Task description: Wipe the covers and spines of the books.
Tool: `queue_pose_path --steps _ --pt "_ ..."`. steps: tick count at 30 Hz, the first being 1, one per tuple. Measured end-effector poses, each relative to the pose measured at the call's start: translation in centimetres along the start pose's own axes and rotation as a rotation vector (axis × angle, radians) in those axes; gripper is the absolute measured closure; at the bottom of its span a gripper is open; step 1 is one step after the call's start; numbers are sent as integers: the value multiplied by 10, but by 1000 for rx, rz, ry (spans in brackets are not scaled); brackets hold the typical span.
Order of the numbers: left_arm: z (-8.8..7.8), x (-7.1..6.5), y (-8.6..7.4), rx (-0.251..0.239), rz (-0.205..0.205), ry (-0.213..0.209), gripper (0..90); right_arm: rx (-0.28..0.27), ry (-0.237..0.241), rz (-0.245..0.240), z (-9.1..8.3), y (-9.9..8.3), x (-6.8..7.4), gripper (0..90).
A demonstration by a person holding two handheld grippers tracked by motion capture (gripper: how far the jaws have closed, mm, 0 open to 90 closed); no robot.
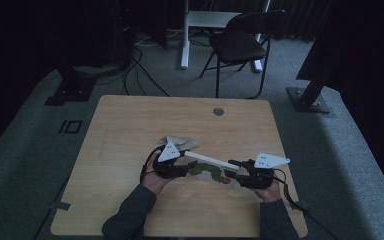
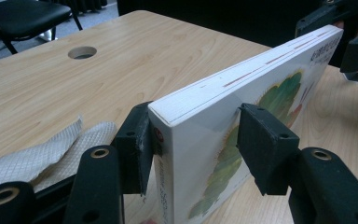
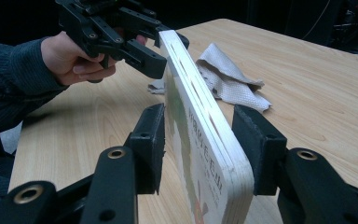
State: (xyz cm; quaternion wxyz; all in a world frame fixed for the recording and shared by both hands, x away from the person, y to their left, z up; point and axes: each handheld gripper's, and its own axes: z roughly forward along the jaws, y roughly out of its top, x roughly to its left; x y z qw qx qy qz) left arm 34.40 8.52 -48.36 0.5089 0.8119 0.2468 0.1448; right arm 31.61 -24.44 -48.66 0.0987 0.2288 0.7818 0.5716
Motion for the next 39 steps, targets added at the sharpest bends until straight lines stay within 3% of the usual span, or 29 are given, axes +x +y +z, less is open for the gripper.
queue_pose_path --steps 7,13,23,33,34,39 --pt "0 0 -2 -2 -4 -6 456 -3 10 -9 2 1 2 503" --pt "-2 -1 -3 1 5 -5 451 25 -26 -46 13 7 7 470" --pt "-6 -2 -5 0 8 2 459 35 -79 -30 25 8 5 483" --pt "-11 3 -9 10 -3 24 490 85 -61 -60 29 1 7 665" --pt "-11 3 -10 8 -9 23 490 83 -52 -79 29 0 11 714" --pt "-11 3 -10 11 -7 21 489 83 -72 -106 28 -2 16 772"
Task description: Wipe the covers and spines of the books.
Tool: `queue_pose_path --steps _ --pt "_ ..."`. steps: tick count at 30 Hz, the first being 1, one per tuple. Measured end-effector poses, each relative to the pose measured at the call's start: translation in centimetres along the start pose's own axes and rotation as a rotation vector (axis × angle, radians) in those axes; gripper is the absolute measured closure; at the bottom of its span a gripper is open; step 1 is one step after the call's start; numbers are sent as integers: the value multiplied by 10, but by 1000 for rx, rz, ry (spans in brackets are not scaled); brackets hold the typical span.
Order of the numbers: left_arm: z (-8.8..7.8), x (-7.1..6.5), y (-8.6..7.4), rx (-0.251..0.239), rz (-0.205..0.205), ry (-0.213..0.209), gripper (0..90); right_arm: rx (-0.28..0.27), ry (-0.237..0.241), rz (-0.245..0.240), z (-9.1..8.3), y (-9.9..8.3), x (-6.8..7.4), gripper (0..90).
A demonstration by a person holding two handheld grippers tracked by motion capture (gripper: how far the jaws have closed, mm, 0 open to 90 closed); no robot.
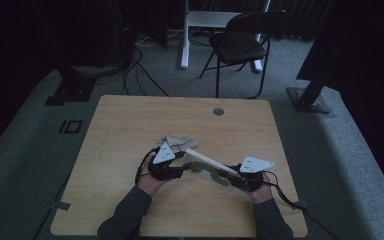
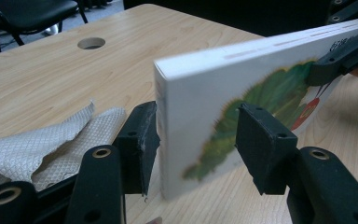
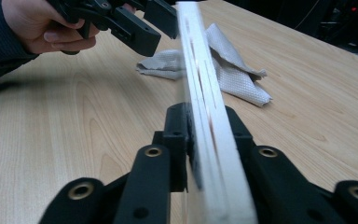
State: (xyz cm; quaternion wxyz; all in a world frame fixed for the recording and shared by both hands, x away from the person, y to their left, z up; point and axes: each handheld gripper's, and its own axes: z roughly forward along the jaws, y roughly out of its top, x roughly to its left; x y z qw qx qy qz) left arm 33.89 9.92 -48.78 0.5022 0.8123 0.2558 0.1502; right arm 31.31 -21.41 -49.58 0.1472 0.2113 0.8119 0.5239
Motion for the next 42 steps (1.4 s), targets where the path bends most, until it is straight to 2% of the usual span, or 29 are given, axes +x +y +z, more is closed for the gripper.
queue_pose_path --steps 3,6,8,11,16,17,18,21,22,25,26,30,36,42 --pt "0 0 0 0 1 3 488 -9 -28 5 -2 -2 1 781" --pt "-1 1 0 4 3 10 487 -6 -34 3 -3 -2 2 781" --pt "-3 5 -2 17 4 35 481 -5 -48 -9 -5 -2 6 783" --pt "-6 9 -4 23 -2 46 477 1 -59 -15 -7 -3 8 784" --pt "-12 23 -8 36 -10 111 455 -2 -78 -5 -13 -6 12 785" --pt "-12 23 -8 36 -10 111 444 -3 -81 1 -14 -7 12 785" --pt "-12 29 -9 40 -17 133 436 -6 -83 6 -15 -7 12 785" --pt "-13 34 -11 42 -26 151 400 -11 -82 11 -16 -8 12 785" --pt "-13 39 -13 44 -45 152 398 -15 -81 15 -16 -9 12 783" --pt "-13 43 -14 53 -51 160 385 -22 -82 22 -16 -10 12 780" --pt "-13 47 -16 59 -54 174 377 -26 -79 24 -16 -11 11 777" --pt "-13 53 -17 65 -54 197 368 -35 -54 48 -17 -14 10 747" --pt "-10 66 -19 90 -81 207 329 -28 -52 69 -19 -20 6 738" --pt "-9 72 -18 85 -92 207 311 -27 -42 79 -20 -22 5 731"
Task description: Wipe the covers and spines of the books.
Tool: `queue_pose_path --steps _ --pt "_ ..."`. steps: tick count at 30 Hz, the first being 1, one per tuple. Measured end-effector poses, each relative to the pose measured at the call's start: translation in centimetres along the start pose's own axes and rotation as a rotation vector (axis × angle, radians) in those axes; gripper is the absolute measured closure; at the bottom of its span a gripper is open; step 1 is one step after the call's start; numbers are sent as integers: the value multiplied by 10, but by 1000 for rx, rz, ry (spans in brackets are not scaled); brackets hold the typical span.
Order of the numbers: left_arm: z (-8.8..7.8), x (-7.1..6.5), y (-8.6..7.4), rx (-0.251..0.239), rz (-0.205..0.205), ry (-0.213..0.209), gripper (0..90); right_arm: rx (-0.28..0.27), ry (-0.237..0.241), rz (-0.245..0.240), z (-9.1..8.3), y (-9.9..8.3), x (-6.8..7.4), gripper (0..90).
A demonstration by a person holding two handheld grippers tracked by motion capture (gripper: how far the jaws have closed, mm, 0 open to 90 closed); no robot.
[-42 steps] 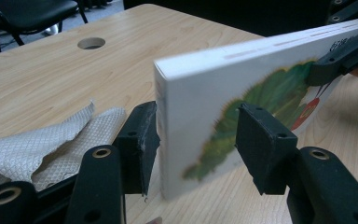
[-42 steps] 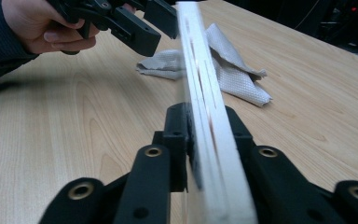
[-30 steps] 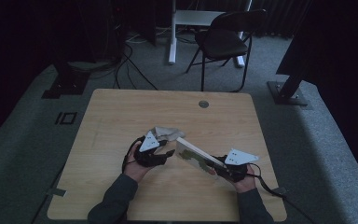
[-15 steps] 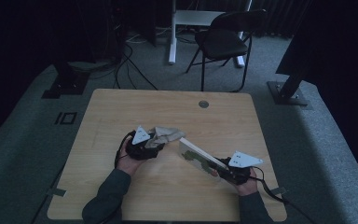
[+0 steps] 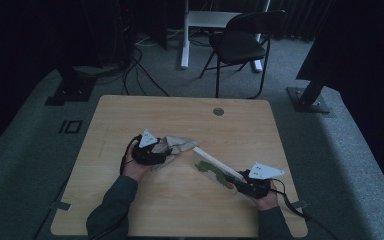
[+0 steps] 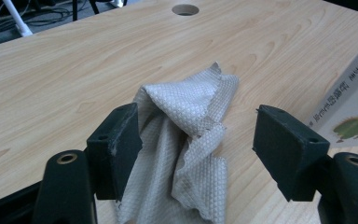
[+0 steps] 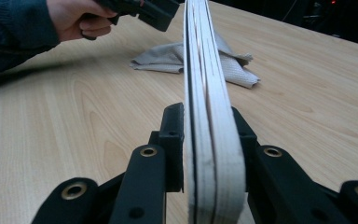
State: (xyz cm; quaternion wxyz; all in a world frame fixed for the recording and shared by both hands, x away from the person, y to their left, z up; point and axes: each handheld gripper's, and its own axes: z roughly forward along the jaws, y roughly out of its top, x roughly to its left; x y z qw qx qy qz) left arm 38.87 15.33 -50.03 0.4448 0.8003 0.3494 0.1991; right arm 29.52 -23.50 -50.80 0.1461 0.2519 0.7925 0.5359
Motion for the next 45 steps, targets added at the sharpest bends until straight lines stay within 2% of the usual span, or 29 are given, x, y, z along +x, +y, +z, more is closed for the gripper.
queue_pose_path --steps 4,6,10,11,22,34,38,45 --pt "3 6 -1 9 -15 -9 295 0 0 4 0 -1 0 716" --pt "5 8 -2 13 -28 -8 281 6 -11 9 0 -3 1 672" --pt "8 13 -4 18 -54 9 252 13 -13 17 1 -3 1 667" --pt "9 14 -5 18 -58 2 248 14 -12 18 1 -4 0 667" --pt "21 19 -8 63 -65 1 226 16 8 33 2 -6 -1 641" --pt "43 24 -8 123 -66 15 228 11 19 55 3 -9 -3 624" --pt "44 24 -8 122 -61 27 249 12 20 56 4 -10 -3 611" --pt "36 25 -10 111 -55 30 279 10 22 57 3 -10 -4 596"
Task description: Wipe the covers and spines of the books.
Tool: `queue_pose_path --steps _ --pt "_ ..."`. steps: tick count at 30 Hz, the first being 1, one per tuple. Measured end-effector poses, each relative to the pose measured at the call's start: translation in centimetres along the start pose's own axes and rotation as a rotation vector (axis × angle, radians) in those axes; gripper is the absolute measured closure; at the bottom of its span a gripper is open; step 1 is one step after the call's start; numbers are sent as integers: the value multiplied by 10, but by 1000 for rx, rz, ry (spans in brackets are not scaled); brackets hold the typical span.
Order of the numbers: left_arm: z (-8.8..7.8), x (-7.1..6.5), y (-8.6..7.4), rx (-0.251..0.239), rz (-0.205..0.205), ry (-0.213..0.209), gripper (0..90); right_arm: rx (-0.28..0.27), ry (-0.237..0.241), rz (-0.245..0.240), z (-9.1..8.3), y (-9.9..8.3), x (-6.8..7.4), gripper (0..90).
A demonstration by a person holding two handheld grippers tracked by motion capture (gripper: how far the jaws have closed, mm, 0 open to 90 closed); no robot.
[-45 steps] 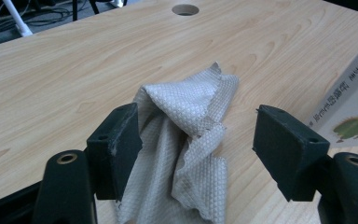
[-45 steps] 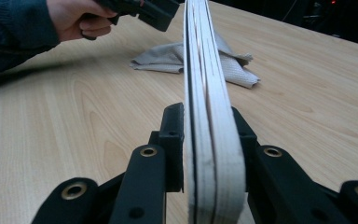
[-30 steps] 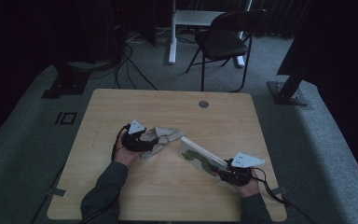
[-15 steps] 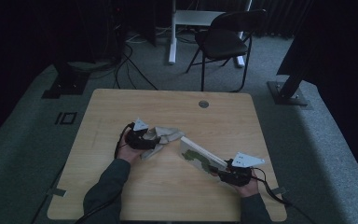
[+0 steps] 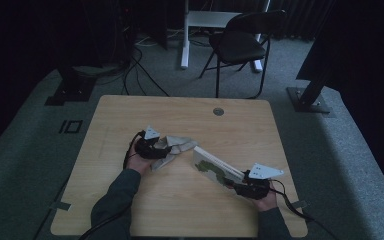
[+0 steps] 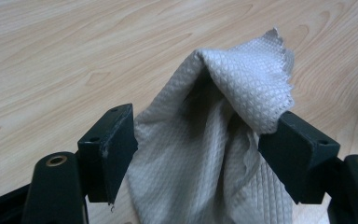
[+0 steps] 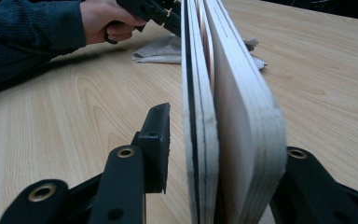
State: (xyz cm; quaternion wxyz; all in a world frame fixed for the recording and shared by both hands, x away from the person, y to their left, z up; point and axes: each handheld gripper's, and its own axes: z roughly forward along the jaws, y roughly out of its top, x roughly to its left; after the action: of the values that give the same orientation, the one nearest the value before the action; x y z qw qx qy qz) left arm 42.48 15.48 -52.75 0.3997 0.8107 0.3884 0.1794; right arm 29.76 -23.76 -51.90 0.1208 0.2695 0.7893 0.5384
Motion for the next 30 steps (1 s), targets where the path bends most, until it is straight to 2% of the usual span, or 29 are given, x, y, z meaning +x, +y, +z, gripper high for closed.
queue_pose_path --steps 2,4,7,10,15,17,21,27,30 --pt "-3 1 -2 -3 -7 -1 288 0 0 0 0 0 0 595" --pt "-8 1 -5 -14 -19 -12 336 0 -1 2 -1 0 0 588" --pt "-13 -1 -9 -24 -9 -15 345 -3 -3 3 -1 0 -1 582" --pt "-19 0 -10 -36 -11 -5 351 -5 -5 4 -2 0 -1 581" --pt "-22 4 -8 -32 -8 17 413 -11 -7 8 -3 0 -1 574" --pt "-21 8 -4 -28 -6 39 426 -17 -8 11 -3 0 -2 570" --pt "-17 10 0 -12 2 49 431 -21 -9 16 -4 0 -2 569" --pt "-3 14 4 41 24 75 429 -32 -5 19 -4 0 -3 567" --pt "2 15 6 49 18 93 418 -35 -12 23 -5 0 -3 567"
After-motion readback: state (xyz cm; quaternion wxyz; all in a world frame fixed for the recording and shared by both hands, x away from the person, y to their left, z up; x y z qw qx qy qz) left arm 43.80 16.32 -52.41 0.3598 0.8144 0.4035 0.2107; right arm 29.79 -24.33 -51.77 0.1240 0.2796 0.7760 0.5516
